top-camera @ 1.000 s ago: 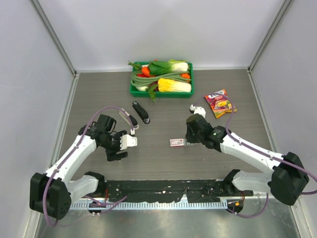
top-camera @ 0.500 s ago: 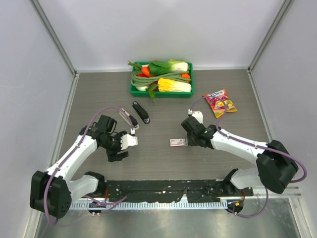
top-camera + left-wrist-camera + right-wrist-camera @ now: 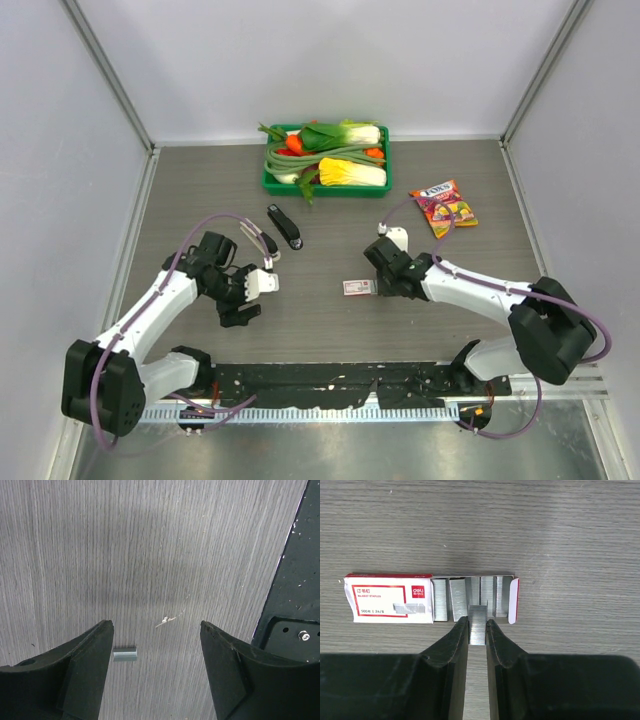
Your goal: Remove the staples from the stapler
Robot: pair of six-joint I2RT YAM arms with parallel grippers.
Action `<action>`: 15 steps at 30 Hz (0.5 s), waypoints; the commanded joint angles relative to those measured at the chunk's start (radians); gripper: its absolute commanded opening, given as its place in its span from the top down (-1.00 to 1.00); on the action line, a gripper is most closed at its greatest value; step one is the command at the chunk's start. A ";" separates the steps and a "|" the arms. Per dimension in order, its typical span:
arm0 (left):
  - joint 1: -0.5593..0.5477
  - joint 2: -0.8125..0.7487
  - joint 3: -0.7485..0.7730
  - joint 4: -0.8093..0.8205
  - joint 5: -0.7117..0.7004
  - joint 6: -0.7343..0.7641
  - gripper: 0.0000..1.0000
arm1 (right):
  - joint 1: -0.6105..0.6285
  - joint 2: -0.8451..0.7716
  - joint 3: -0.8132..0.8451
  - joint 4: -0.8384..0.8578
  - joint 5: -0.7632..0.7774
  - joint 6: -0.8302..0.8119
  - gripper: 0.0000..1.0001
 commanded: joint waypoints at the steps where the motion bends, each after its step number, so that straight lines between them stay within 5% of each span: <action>1: 0.000 0.002 0.037 0.009 0.036 -0.011 -0.47 | 0.006 0.017 -0.006 0.038 0.008 0.022 0.72; 15: 0.000 0.005 0.053 -0.013 0.054 -0.009 -0.47 | 0.006 0.032 0.008 0.040 0.007 0.019 0.42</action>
